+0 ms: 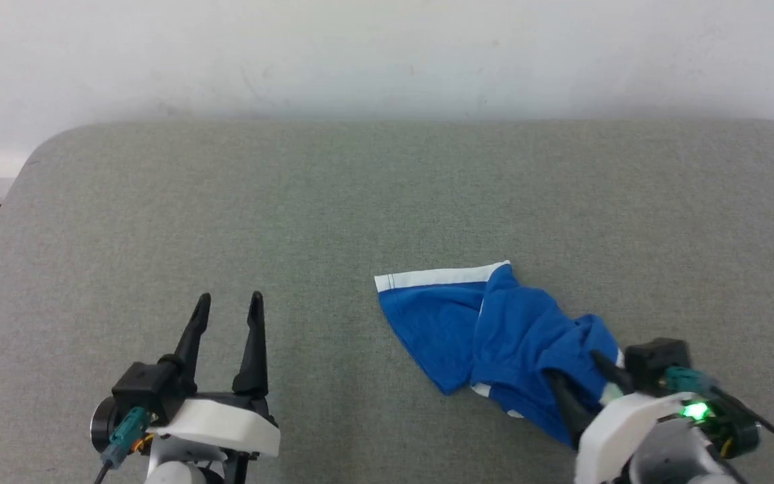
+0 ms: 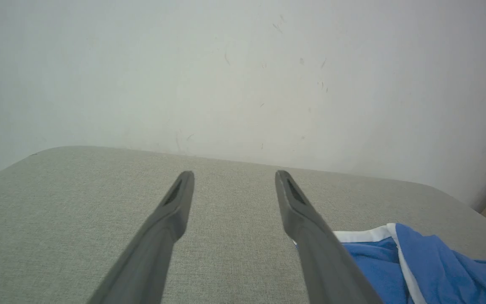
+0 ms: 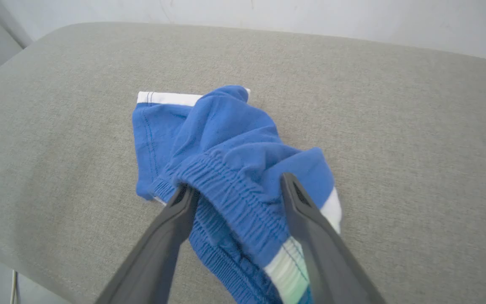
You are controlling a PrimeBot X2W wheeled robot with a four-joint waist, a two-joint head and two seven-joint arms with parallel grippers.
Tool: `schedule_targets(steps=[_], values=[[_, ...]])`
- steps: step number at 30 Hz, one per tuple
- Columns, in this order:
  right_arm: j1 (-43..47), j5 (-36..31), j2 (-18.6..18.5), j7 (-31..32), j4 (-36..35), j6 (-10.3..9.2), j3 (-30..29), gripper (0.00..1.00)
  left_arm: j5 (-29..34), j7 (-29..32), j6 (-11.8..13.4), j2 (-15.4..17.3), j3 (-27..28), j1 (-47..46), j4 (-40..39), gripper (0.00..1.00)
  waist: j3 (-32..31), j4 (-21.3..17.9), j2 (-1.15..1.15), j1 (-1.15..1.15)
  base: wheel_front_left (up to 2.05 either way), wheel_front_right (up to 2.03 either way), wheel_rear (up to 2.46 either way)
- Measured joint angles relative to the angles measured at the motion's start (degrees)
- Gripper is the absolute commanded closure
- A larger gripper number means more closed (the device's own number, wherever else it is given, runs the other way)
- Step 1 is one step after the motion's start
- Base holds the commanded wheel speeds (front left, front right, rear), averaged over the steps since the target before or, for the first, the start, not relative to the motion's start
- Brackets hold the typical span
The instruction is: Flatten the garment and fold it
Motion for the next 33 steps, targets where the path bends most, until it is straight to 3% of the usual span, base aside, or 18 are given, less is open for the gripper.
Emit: schedule_targets(steps=[3, 9, 19, 20, 21, 22, 23, 28, 33], values=[[-0.1, 0.47, -0.41, 2.34, -0.43, 0.0, 3.59, 0.0, 0.0, 0.0, 0.0, -0.04, -0.25, 0.11, 0.07, 0.0, 0.08, 0.45, 0.0, 0.0, 0.0, 0.0, 0.0], [-1.33, 1.13, -1.93, 3.22, -0.66, -0.01, 4.93, 0.0, -0.03, 0.0, 0.0, -0.15, -0.38, 0.11, 0.11, 0.0, 0.55, 1.07, 0.0, 0.0, 0.0, 0.0, 0.0], [-7.79, 2.77, -8.49, 9.59, 5.41, 0.0, 16.93, 0.0, -0.18, 0.0, -0.01, -0.23, -0.32, -0.53, 0.01, 0.0, 3.04, 1.03, 0.0, 0.01, 0.0, 0.0, 0.0], [-8.59, 3.13, -9.02, 10.33, 6.54, 0.0, 17.79, 0.08, -0.22, 0.0, -0.02, -0.24, -0.27, -0.53, 0.01, 0.0, 3.31, 1.0, 0.0, 0.01, 0.0, 0.0, 0.0], [-9.37, 3.2, -9.6, 10.98, 7.71, 0.0, 18.49, 0.55, -0.22, 0.0, -0.02, -0.24, -0.29, -0.54, 0.04, 0.0, 3.57, 0.97, 0.0, 0.0, 0.0, 0.0, 0.0], [-10.03, 3.25, -10.09, 11.41, 8.67, 0.0, 19.02, 0.93, -0.22, 0.01, -0.04, -0.25, -0.3, -0.54, 0.1, 0.0, 3.81, 0.96, 0.0, 0.01, 0.0, 0.0, 0.0], [-10.55, 3.77, -10.27, 11.74, 9.5, 0.0, 19.34, 1.0, -0.22, 0.0, -0.18, -0.26, -0.3, -0.55, 0.12, 0.0, 4.01, 0.96, 0.0, 0.01, 0.0, 0.0, 0.0], [-12.12, 5.15, -10.94, 11.46, 11.55, 0.0, 20.45, 1.0, -0.42, 0.01, -0.44, -0.31, -0.27, -0.98, 0.24, 0.0, 4.27, 0.98, 0.0, 0.01, 0.0, 0.0, 0.0], [-13.03, 5.99, -9.36, 4.37, 9.87, 0.0, 16.74, 1.0, -0.44, 0.0, -0.44, -0.36, -0.07, -1.05, 0.41, 0.0, 3.58, 0.55, 0.0, 0.01, 0.0, 0.0, 0.0]])
